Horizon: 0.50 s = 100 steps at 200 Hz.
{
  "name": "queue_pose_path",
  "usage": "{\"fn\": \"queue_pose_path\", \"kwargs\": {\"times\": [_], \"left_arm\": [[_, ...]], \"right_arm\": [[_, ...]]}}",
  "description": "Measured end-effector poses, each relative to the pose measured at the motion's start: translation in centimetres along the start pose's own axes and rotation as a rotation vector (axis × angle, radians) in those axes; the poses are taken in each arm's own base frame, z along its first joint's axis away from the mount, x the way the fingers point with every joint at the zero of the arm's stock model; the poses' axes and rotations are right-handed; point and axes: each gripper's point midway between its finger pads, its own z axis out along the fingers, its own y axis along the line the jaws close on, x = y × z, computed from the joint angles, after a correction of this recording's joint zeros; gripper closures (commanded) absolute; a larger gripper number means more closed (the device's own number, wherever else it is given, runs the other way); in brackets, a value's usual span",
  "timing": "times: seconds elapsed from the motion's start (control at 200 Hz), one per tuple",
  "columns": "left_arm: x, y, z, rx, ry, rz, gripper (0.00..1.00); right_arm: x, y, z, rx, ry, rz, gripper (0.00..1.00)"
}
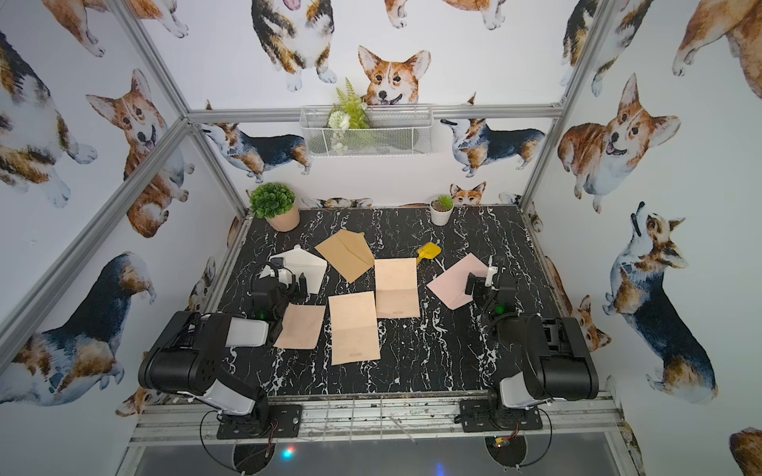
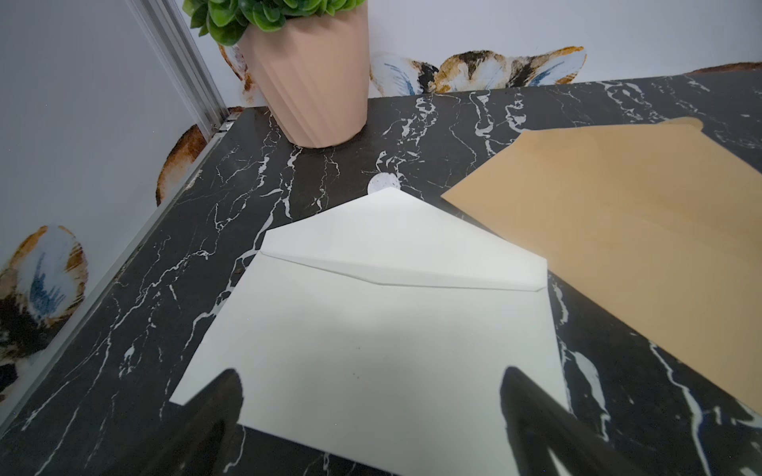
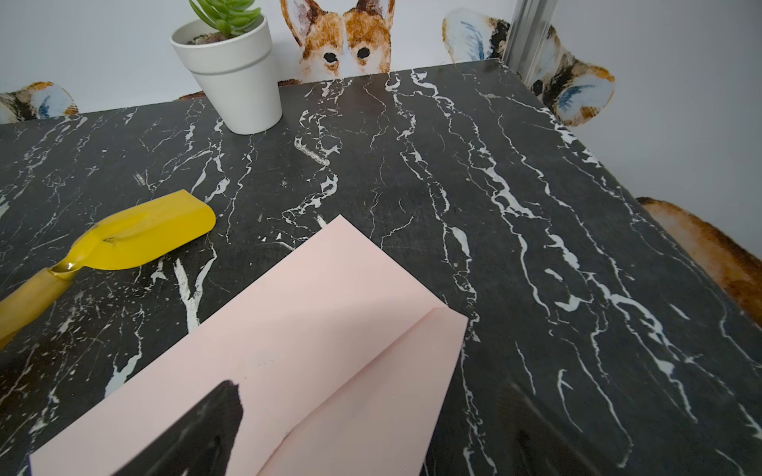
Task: Take the letter paper out of the envelope
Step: Reset both arms
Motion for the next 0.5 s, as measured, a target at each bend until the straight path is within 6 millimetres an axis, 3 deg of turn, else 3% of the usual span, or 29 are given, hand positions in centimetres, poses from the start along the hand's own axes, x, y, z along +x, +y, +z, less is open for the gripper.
{"fn": "queue_pose_path", "kwargs": {"times": [0.501], "left_arm": [[-1.0, 0.8, 0.3, -0.032, -0.027, 0.0, 0.0]], "right_arm": [[0.3, 0.2, -0.2, -0.011, 0.002, -0.002, 0.0]]}}
